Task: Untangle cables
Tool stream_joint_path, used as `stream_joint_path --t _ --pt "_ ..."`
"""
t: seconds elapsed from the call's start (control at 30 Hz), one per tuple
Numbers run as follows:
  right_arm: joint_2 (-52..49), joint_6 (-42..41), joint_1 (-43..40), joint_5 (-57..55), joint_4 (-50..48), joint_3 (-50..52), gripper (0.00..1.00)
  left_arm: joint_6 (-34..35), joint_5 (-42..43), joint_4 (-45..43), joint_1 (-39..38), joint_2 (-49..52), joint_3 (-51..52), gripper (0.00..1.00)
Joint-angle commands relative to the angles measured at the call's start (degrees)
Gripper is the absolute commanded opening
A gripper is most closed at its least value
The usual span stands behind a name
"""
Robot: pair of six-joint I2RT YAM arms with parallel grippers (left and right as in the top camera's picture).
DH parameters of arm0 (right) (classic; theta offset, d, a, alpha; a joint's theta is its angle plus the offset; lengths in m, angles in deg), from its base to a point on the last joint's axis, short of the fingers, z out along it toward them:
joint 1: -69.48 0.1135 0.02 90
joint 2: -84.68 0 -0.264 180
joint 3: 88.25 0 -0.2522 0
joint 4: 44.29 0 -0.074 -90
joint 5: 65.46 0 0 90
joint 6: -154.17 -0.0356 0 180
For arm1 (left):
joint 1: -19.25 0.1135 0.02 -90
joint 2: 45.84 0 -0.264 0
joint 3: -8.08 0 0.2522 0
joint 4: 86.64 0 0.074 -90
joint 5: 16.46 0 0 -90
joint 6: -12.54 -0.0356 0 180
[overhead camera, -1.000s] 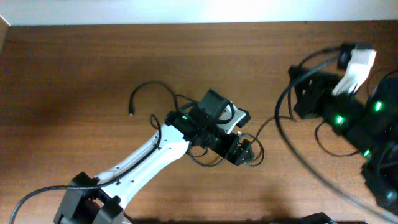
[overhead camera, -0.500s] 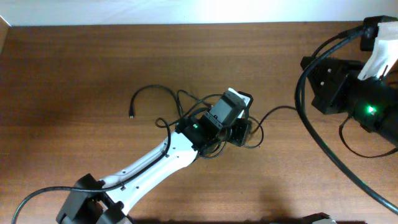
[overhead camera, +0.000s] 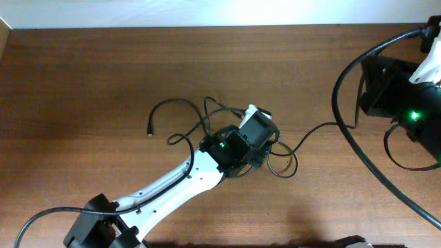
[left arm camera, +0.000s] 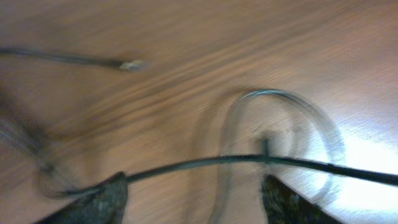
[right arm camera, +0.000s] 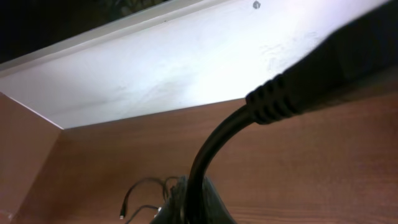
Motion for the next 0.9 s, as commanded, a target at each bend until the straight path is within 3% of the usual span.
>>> stream_joint_path --t 0.0,0.07,0.1,0.23,0.3,0.43,0.53,0.6,0.67,0.87 --pt "0.5 1.25 0.24 -1.68 0.48 -0.96 0.04 -12.94 20.26 -4.39 -0.11 0.15 -0.2 0.79" --pt "0.48 2.8 0.24 -1.73 0.92 -0.96 0.04 -16.98 25.53 -4.81 -0.11 0.15 -0.2 0.79" --pt "0.37 2.82 0.24 -1.68 1.11 -0.94 0.04 -19.76 29.81 -5.03 -0.11 0.15 -0.2 0.7" --pt "0.17 2.78 0.24 0.83 1.07 -0.96 0.04 -20.02 32.02 -7.34 -0.79 0.15 -0.2 0.66" --pt "0.17 2.78 0.24 2.49 1.09 -0.96 0.04 -20.0 31.19 -9.64 -1.51 0.2 -0.2 0.56" --pt "0.24 2.56 0.24 5.73 1.11 -0.96 0.04 -17.66 31.3 -15.17 -1.51 3.58 -0.2 0.47" --pt "0.22 2.56 0.24 5.7 1.16 -0.96 0.04 -16.09 31.28 -17.31 -1.46 6.03 -0.2 0.23" --pt "0.24 2.56 0.24 5.73 1.16 -0.96 0.04 -13.9 31.26 -19.52 -1.44 6.12 -0.2 0.18" --pt "0.24 2.58 0.24 5.64 1.46 -0.96 0.04 -13.88 30.23 -20.92 -1.18 6.12 -0.2 0.01" --pt "0.22 2.05 -6.99 0.22 10.4 -0.94 0.04 -7.5 28.11 -13.53 6.67 4.76 -0.24 0.0"
